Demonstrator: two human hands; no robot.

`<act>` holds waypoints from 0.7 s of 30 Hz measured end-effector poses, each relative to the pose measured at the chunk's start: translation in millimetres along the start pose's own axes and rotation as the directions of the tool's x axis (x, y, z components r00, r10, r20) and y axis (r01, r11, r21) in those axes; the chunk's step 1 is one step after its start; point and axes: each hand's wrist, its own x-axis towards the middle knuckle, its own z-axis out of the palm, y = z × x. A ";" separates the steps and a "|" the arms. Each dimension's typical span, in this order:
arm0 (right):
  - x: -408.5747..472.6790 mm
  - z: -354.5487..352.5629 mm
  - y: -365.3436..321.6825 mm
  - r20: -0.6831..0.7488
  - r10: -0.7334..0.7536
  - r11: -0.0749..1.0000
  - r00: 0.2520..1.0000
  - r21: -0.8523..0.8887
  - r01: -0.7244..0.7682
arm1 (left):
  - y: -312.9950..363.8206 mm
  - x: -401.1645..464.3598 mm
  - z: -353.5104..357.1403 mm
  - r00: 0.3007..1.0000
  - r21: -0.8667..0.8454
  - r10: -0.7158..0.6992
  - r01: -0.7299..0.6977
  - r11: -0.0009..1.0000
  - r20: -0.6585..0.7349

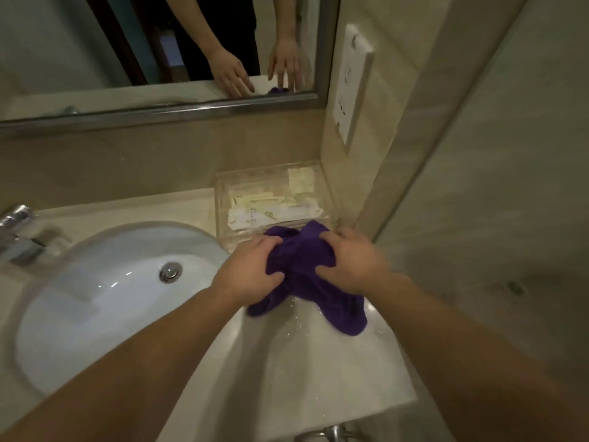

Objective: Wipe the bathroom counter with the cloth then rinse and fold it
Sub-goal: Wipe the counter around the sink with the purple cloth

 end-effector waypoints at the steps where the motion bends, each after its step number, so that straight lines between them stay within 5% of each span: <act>1: 4.9 10.3 1.1 0.036 -0.025 0.999 0.999 -0.023 0.026 | -3.7 4.2 10.5 1.000 0.030 0.018 -0.019 0.999 0.026; 8: 32.5 46.1 15.9 0.080 -0.046 0.984 0.996 -0.168 0.059 | -18.3 41.5 47.4 0.995 0.308 0.007 -0.038 0.951 0.104; 12: 34.3 57.2 27.4 -0.059 -0.175 0.944 0.983 -0.294 0.151 | -33.0 48.2 44.4 0.997 0.334 0.066 -0.075 0.939 0.038; 16: 30.9 68.5 36.5 -0.287 -0.359 0.882 0.888 -0.415 0.222 | -46.3 45.8 30.3 0.994 0.441 0.091 -0.109 0.891 0.062; 21: 30.8 74.2 37.7 -0.344 -0.434 0.866 0.832 -0.415 0.280 | -40.3 44.1 35.2 0.974 0.448 0.223 -0.215 0.868 0.035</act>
